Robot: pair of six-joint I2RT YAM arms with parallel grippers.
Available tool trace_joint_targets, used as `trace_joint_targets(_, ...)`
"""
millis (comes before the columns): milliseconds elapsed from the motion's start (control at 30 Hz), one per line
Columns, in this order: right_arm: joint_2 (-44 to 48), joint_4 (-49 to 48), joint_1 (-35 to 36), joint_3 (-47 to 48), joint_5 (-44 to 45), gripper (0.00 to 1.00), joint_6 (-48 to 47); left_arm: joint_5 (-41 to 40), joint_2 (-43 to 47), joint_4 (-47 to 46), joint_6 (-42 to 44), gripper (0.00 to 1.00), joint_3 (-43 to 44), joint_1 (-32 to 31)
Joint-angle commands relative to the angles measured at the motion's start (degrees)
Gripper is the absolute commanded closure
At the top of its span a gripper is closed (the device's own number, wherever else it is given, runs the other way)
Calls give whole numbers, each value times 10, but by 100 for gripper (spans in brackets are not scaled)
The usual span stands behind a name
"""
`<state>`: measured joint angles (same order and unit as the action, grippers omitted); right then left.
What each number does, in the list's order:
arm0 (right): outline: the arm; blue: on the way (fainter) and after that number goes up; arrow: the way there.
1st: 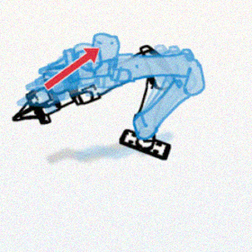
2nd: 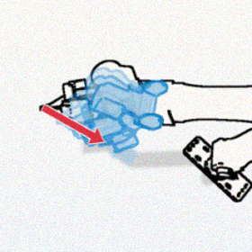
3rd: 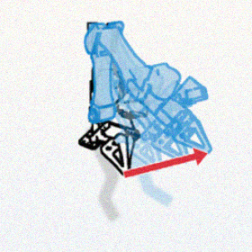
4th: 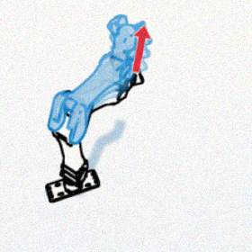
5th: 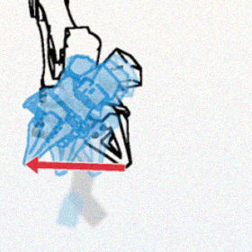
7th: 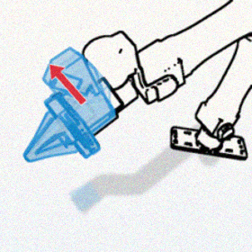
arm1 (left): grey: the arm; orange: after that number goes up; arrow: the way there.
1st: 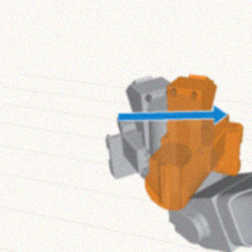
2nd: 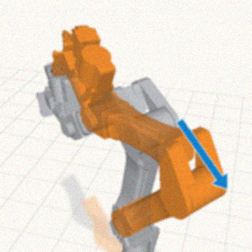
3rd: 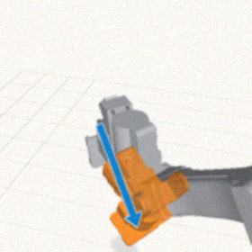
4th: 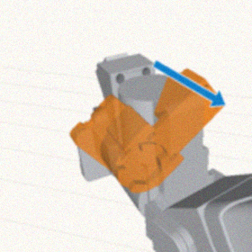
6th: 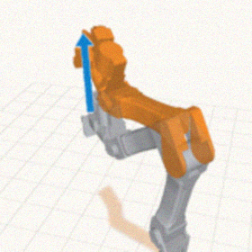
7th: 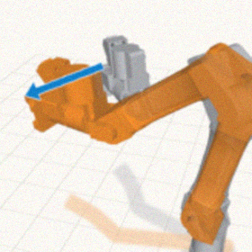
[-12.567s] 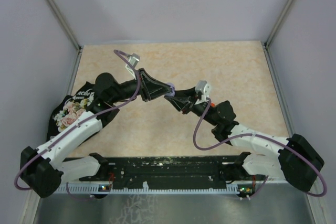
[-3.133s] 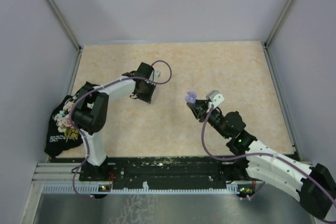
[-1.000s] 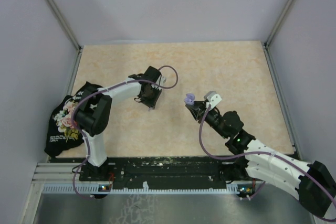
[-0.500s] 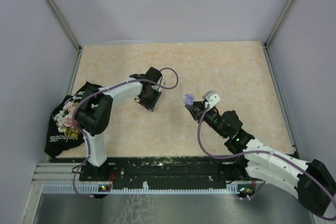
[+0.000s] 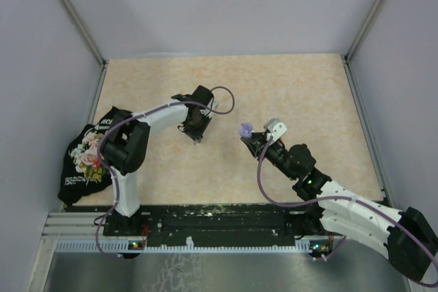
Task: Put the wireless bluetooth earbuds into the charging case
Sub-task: Pick up the earbud from the center of the board.
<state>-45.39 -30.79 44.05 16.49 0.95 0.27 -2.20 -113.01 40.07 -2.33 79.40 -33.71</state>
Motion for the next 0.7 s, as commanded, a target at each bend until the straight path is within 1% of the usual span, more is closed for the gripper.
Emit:
trace_joint_targets(0, 5, -31, -5, 14, -4, 100, 7, 1, -15, 10, 7, 76, 2, -6)
trace_joint_targets(100, 2, -34, -5, 14, -7, 100, 8, -2, 0, 9, 5, 81, -5, -7)
trace_joint_targets(367, -13, -51, -5, 24, -23, 100, -6, -4, 85, -17, -9, 83, -12, -7)
trace_joint_targets(533, -38, -82, -5, 38, -45, 100, -13, 12, 165, -53, -18, 84, -25, -6)
trace_joint_targets(667, -61, -122, -5, 51, -61, 100, -12, 39, 246, -107, -22, 84, -49, -6)
